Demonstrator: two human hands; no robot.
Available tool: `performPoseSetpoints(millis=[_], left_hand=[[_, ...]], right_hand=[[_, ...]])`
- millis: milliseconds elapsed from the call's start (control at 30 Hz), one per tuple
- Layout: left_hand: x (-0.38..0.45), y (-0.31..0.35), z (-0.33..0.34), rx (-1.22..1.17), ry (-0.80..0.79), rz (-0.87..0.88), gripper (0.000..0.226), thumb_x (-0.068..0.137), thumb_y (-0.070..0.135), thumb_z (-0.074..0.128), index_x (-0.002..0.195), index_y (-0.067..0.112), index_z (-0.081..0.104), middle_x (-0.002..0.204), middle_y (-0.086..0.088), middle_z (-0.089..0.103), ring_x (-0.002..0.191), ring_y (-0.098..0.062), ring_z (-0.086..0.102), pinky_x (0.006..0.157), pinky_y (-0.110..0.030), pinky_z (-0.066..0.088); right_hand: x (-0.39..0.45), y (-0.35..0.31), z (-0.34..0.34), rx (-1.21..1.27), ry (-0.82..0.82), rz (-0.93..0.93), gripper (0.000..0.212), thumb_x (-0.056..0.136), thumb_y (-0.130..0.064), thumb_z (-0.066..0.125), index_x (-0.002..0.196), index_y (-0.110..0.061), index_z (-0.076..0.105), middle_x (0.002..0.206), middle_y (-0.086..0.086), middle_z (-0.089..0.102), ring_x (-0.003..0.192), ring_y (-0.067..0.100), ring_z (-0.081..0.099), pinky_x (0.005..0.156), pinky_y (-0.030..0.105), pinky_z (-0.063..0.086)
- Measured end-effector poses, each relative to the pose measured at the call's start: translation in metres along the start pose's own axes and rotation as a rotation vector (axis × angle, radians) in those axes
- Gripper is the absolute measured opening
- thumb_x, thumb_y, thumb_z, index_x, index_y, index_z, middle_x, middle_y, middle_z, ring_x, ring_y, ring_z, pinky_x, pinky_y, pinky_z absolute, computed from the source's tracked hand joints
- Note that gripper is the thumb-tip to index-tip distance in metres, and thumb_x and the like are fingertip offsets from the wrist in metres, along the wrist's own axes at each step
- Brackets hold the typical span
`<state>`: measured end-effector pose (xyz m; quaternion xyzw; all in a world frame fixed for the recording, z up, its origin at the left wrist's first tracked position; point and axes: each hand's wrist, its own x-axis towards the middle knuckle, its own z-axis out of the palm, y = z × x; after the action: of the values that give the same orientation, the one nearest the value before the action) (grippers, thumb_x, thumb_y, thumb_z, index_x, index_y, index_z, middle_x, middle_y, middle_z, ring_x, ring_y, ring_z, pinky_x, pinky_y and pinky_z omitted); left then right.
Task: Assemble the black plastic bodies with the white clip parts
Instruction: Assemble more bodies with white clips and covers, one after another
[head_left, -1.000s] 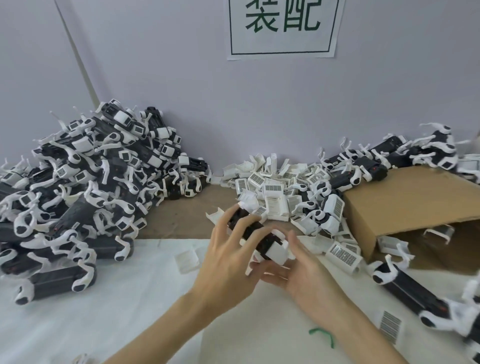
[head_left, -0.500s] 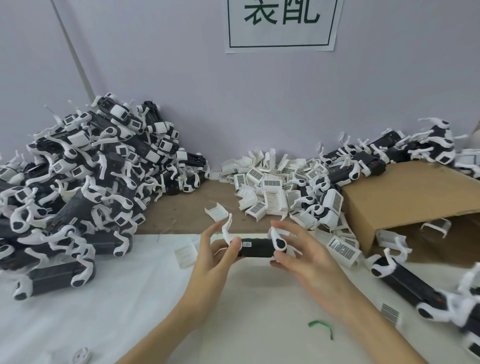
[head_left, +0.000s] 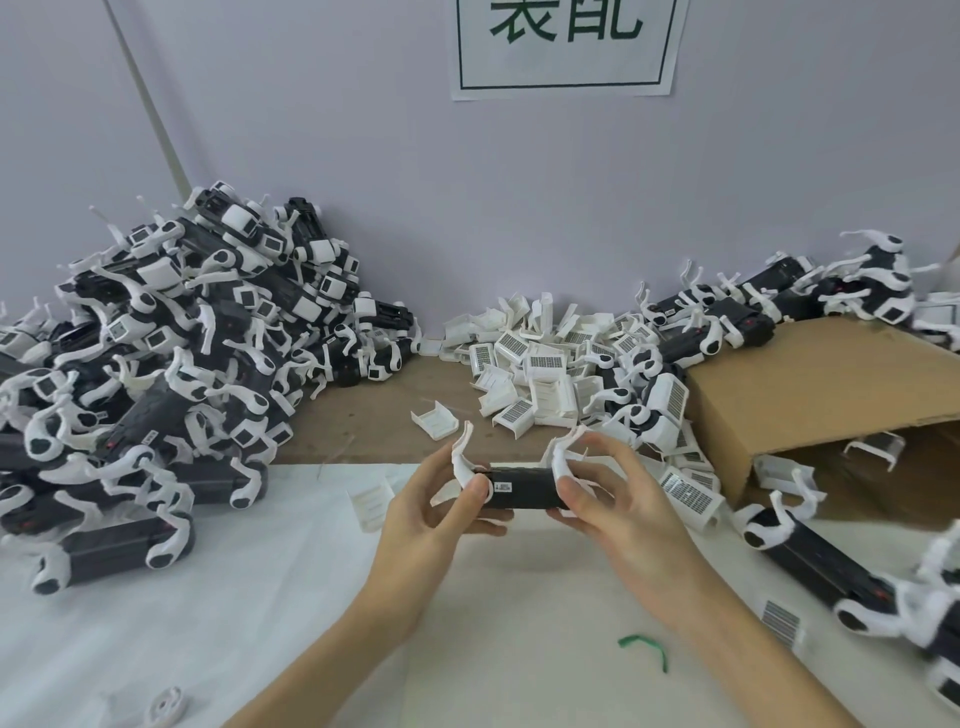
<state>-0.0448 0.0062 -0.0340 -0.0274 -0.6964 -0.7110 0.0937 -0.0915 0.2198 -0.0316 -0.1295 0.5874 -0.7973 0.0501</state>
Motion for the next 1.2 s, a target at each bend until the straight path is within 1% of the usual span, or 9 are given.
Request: performPoseSetpoints(millis=[133,267,400,600,733,800,933,1100,1200], left_hand=[[0.000,-0.001,0.002,-0.142,-0.035,0.007,0.058,0.094,0.027,0.072,0.150,0.020,0.054,0.140,-0.003,0.069,0.115,-0.035,0.074,0.109,-0.047,0.050],[0.005,0.002,0.002,-0.400,-0.109,-0.032,0.062,0.091,0.009,0.067,0.152,0.016,0.054,0.146,-0.011,0.062,0.128,-0.035,0.066,0.099,-0.042,0.059],[0.011,0.008,-0.009,-0.770,-0.065,-0.294,0.050,0.109,0.038,0.048,0.152,0.013,0.055,0.145,-0.022,0.062,0.127,-0.052,0.063,0.098,-0.055,0.058],[0.016,0.009,-0.013,-0.449,0.009,-0.337,0.067,0.096,0.067,0.054,0.129,0.011,0.073,0.110,-0.016,0.074,0.076,-0.043,0.073,0.060,-0.039,0.060],[0.017,0.007,-0.016,-0.438,0.001,-0.255,0.044,0.099,0.027,0.070,0.133,-0.001,0.066,0.128,-0.030,0.065,0.088,-0.038,0.072,0.083,-0.040,0.063],[0.016,0.007,-0.013,-0.465,0.014,-0.203,0.046,0.092,0.018,0.073,0.133,-0.002,0.064,0.131,-0.029,0.067,0.103,-0.038,0.073,0.090,-0.042,0.062],[0.013,0.006,-0.011,-0.344,-0.003,-0.100,0.046,0.087,0.021,0.062,0.131,0.007,0.062,0.121,-0.017,0.072,0.105,-0.032,0.073,0.101,-0.047,0.054],[0.006,0.004,-0.008,-0.024,-0.049,-0.078,0.039,0.096,0.056,0.057,0.121,0.027,0.048,0.116,-0.009,0.075,0.102,-0.025,0.073,0.092,-0.046,0.041],[0.002,0.004,-0.008,-0.005,-0.049,-0.069,0.044,0.093,0.064,0.059,0.119,0.029,0.049,0.116,-0.007,0.074,0.098,-0.026,0.073,0.090,-0.044,0.038]], right_hand=[[0.003,0.001,-0.002,0.143,-0.049,0.067,0.079,0.068,-0.031,0.098,0.138,-0.021,0.062,0.137,0.014,0.068,0.123,0.026,0.068,0.108,0.041,0.049],[0.000,0.000,-0.003,-0.011,-0.108,0.031,0.063,0.080,-0.035,0.087,0.137,-0.021,0.064,0.143,0.003,0.065,0.127,0.021,0.065,0.107,0.037,0.052],[-0.002,-0.004,-0.007,-0.094,-0.184,-0.021,0.066,0.084,-0.011,0.083,0.139,-0.035,0.055,0.140,0.000,0.066,0.128,0.017,0.063,0.101,0.030,0.051],[-0.005,-0.006,-0.003,-0.221,-0.246,-0.027,0.076,0.085,-0.001,0.083,0.147,-0.034,0.053,0.139,0.001,0.065,0.126,0.022,0.065,0.099,0.028,0.054],[-0.006,-0.006,0.002,-0.213,-0.178,0.011,0.072,0.095,0.005,0.068,0.147,-0.042,0.054,0.124,0.005,0.072,0.117,0.017,0.068,0.104,0.026,0.051],[-0.004,-0.006,0.004,-0.002,-0.099,0.140,0.054,0.100,0.007,0.058,0.146,-0.021,0.058,0.114,0.013,0.076,0.110,0.025,0.073,0.094,0.028,0.058],[-0.006,-0.007,0.005,0.237,-0.062,0.309,0.043,0.106,-0.029,0.053,0.131,0.005,0.062,0.123,0.032,0.069,0.118,0.045,0.067,0.096,0.044,0.057],[-0.006,-0.003,0.010,0.121,-0.089,0.165,0.048,0.086,-0.030,0.076,0.129,-0.009,0.069,0.109,0.020,0.072,0.094,0.032,0.070,0.076,0.031,0.057],[-0.007,0.000,0.014,0.032,-0.038,0.123,0.049,0.079,-0.035,0.086,0.125,-0.023,0.072,0.112,0.017,0.074,0.102,0.029,0.072,0.092,0.041,0.058]])
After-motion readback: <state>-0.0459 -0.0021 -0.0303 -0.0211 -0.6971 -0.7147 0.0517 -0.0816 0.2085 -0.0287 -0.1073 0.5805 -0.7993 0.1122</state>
